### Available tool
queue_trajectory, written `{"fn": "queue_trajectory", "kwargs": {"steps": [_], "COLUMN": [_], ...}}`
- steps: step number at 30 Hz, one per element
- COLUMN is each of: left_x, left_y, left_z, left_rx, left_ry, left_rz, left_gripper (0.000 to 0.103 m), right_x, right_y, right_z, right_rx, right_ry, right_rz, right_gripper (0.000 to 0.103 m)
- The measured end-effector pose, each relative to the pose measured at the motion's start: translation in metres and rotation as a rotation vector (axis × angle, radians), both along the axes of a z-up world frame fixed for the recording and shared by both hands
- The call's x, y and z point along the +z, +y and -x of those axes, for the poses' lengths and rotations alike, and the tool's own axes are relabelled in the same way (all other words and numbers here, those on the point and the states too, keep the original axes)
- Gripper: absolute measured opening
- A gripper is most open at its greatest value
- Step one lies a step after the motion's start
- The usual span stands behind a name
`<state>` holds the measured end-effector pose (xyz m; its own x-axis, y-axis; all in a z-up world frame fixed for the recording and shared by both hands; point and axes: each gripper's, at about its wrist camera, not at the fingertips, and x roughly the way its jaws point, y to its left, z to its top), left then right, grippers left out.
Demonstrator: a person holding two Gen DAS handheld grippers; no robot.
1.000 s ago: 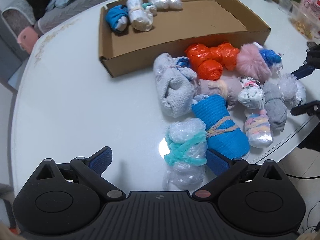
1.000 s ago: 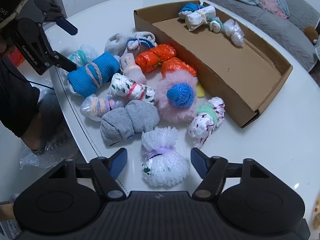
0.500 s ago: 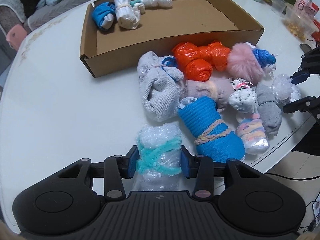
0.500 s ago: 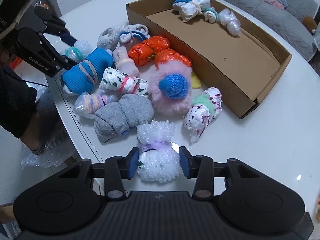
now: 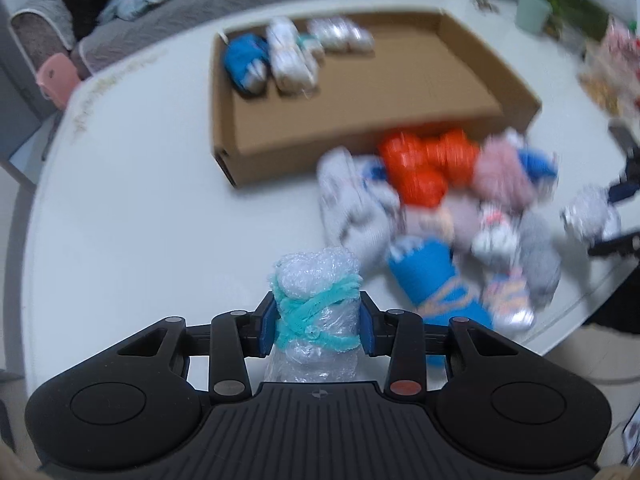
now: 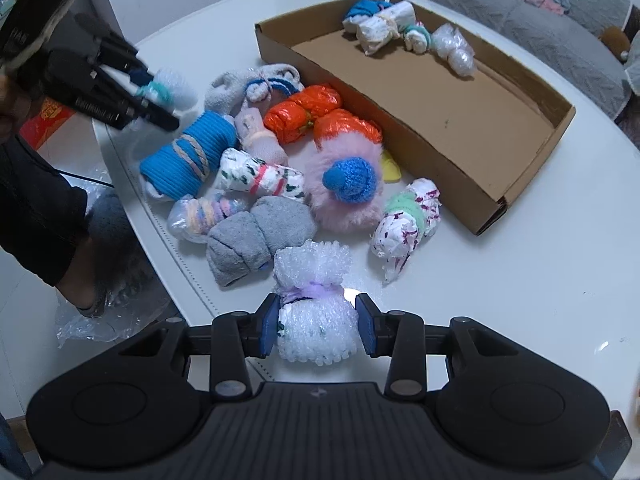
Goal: Organize objects
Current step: 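Carry both bundles into the tray and open both grippers to release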
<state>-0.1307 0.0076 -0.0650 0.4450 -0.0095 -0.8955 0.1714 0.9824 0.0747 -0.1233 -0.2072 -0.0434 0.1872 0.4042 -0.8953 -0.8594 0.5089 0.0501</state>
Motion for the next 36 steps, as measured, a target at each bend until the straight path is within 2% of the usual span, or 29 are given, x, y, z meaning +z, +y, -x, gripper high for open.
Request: {"fn": "queue_trajectory", "kwargs": {"steps": [4, 8, 13, 17, 22, 27, 31, 36], "left_x": [0.037, 0.068, 0.098, 0.102, 0.085, 0.049, 0.023, 0.0], "left_y": [0.001, -0.008, -0.032, -0.052, -0.065, -0.069, -0.07, -0.07], "left_z": [-0.01, -0.039, -0.091, -0.13, -0.175, -0.213, -0.23, -0.243], "left_rx": [-0.005, -0.028, -0.09, -0.135, -0.144, -0.142, -0.145, -0.14], "left_ry": [-0.076, -0.142, -0.202, -0.212, -0.185, -0.13, -0.098, -0.067], "left_rz": [0.029, 0.064, 0.092, 0.089, 0.097, 0.078, 0.04, 0.036], "left_gripper": [0.046, 0.046, 0.046, 0.046, 0.046, 0.046, 0.046, 0.046], "right_x": [0.03, 0.07, 0.112, 0.129, 0.119, 0.081, 0.05, 0.032], "right_y": [-0.01, -0.018, -0.014, -0.001, 0.024, 0.041, 0.055, 0.067], "right_z": [-0.003, -0.018, -0.063, -0.104, -0.154, -0.191, -0.206, -0.22], "right_rx": [-0.022, -0.066, -0.132, -0.153, -0.159, -0.179, -0.178, -0.185], "right_ry": [-0.016, -0.067, -0.182, -0.237, -0.265, -0.238, -0.216, -0.182], "right_rz": [-0.102, -0.231, -0.281, -0.297, -0.241, -0.2, -0.138, -0.118], "right_gripper": [0.037, 0.037, 0.037, 0.037, 0.037, 0.037, 0.037, 0.037]}}
